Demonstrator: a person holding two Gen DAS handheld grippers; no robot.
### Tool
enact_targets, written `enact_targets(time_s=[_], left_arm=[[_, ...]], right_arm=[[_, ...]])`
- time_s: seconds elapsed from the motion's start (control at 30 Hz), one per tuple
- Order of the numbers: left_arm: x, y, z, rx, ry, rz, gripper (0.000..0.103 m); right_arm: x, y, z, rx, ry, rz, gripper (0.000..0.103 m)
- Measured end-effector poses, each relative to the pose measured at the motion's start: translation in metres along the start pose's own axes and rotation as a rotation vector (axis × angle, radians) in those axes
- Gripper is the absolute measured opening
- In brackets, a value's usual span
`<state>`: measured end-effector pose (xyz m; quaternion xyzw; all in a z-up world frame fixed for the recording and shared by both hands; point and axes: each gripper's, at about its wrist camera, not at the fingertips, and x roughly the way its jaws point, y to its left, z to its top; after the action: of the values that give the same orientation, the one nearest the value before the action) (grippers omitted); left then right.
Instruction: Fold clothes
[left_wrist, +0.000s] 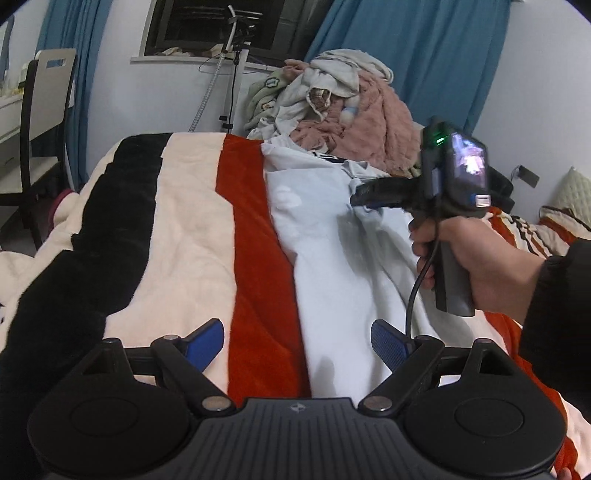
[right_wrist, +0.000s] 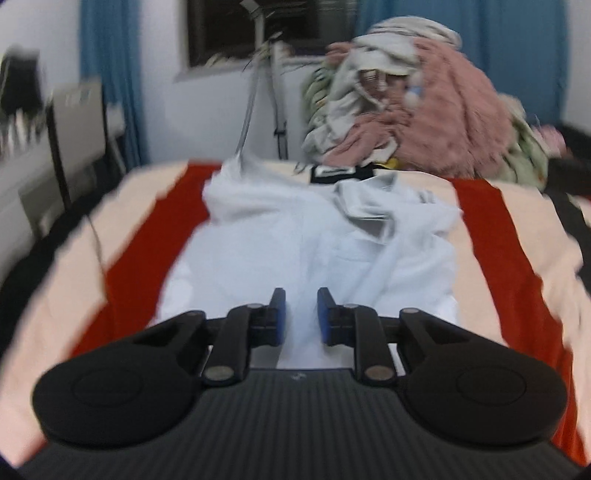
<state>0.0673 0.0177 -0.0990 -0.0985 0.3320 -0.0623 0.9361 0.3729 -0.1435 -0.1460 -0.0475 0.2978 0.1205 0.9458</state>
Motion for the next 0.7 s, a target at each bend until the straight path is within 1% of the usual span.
enact_targets(time_s=[0.03,0.1,0.13,0.2,0.27,0.37,0.4,0.43,0.47,0.53,0.63,0.7], left_arm=[[0.006,0.002,0.000,-0.007,0.007,-0.004,0.088],[0.014,0.004,0.001,-0.018,0.023,-0.011,0.088],[0.017,0.004,0.001,-0.018,0.026,-0.017,0.088],[0.021,0.004,0.001,-0.014,0.025,-0.023,0.088],[0.023,0.003,0.001,-0.012,0.025,-0.034,0.088],[0.024,-0.002,-0.001,0.008,0.025,-0.056,0.088],[0.024,-0.004,-0.002,0.017,0.025,-0.065,0.088],[0.023,-0.007,-0.003,0.029,0.026,-0.075,0.088],[0.021,-0.011,-0.004,0.043,0.024,-0.089,0.088],[0.018,-0.020,-0.006,0.075,0.023,-0.114,0.088],[0.012,-0.036,-0.013,0.123,0.029,-0.139,0.088],[0.007,-0.047,-0.019,0.157,0.032,-0.151,0.088]], right_arm=[[0.007,0.002,-0.003,-0.040,0.017,-0.022,0.019],[0.010,0.002,-0.009,-0.093,0.008,-0.078,0.017],[0.009,-0.003,-0.012,-0.085,0.002,-0.112,0.017],[0.005,-0.015,-0.018,-0.051,-0.004,-0.184,0.016],[-0.004,-0.034,-0.025,0.016,-0.003,-0.244,0.017],[-0.030,-0.059,-0.035,0.098,-0.016,-0.282,0.018],[-0.044,-0.068,-0.039,0.145,-0.025,-0.272,0.018],[-0.058,-0.076,-0.043,0.195,-0.034,-0.259,0.021],[-0.073,-0.084,-0.047,0.245,-0.044,-0.246,0.021],[-0.112,-0.099,-0.059,0.365,-0.062,-0.190,0.021],[-0.172,-0.107,-0.080,0.491,-0.085,-0.126,0.021],[-0.209,-0.105,-0.096,0.541,-0.093,-0.099,0.021]])
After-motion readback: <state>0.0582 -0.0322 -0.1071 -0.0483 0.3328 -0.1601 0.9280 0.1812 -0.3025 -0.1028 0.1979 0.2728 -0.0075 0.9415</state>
